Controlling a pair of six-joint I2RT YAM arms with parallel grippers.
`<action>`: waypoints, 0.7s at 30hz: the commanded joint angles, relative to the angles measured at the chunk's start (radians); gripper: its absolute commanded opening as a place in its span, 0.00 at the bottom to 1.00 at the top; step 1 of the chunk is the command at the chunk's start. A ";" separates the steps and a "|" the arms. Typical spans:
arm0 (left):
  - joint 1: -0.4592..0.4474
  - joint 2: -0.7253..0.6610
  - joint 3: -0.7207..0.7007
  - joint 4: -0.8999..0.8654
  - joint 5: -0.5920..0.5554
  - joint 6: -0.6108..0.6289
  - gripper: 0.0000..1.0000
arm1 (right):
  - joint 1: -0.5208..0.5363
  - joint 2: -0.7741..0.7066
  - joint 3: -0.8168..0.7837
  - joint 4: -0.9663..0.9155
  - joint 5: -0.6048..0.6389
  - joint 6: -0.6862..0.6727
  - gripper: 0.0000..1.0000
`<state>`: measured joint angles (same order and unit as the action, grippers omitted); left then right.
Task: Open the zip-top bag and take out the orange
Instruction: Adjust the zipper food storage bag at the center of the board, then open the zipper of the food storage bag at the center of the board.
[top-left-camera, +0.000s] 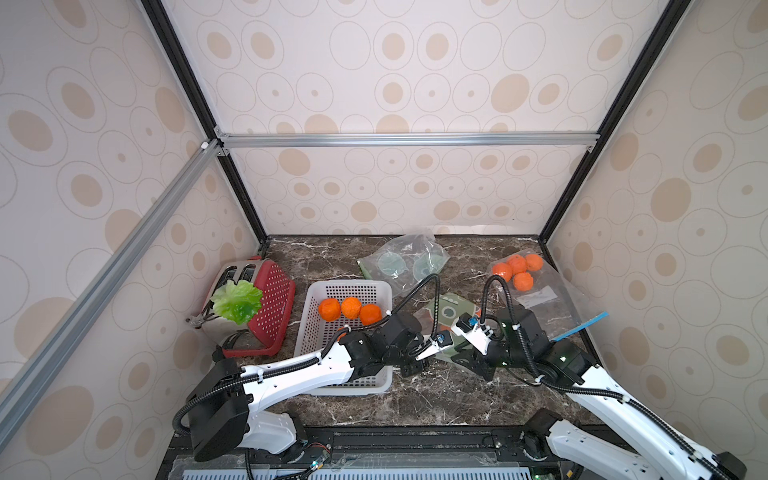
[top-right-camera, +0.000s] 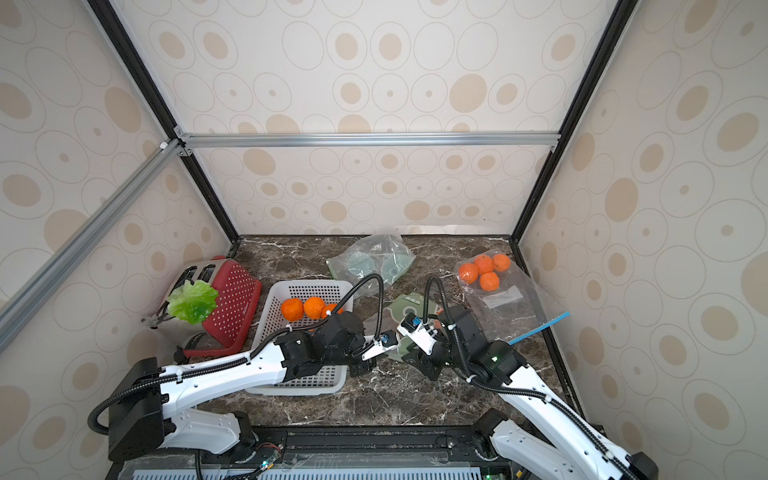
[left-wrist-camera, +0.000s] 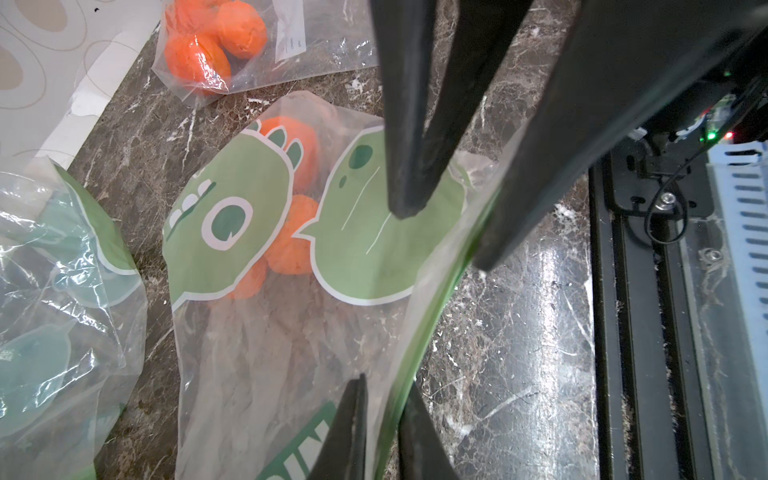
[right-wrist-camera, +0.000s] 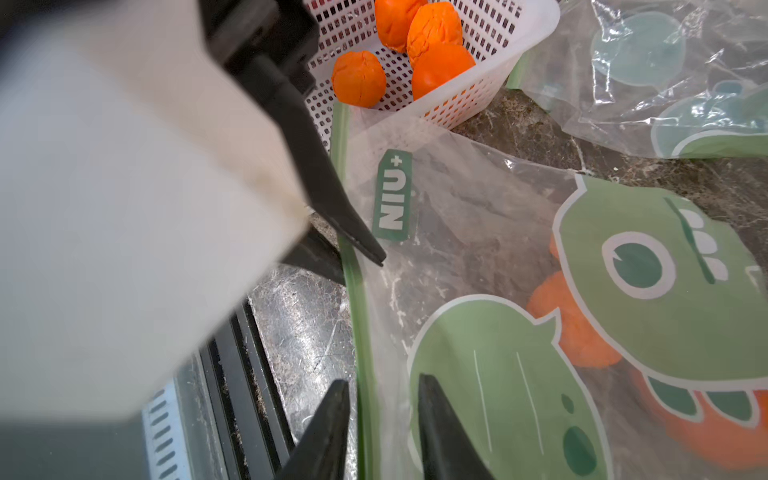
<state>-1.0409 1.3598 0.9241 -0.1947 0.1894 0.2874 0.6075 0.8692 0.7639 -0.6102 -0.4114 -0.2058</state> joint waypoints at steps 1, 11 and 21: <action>0.000 -0.015 -0.007 0.018 -0.002 0.013 0.17 | 0.005 0.036 0.044 0.027 -0.041 0.010 0.30; 0.000 -0.033 -0.019 0.021 -0.029 0.007 0.33 | 0.005 0.044 0.028 0.058 -0.047 0.018 0.26; -0.001 -0.078 -0.082 0.069 -0.128 -0.024 0.44 | 0.006 0.066 -0.009 0.057 -0.079 -0.003 0.20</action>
<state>-1.0409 1.3025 0.8455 -0.1600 0.0994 0.2718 0.6075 0.9272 0.7685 -0.5587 -0.4534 -0.1928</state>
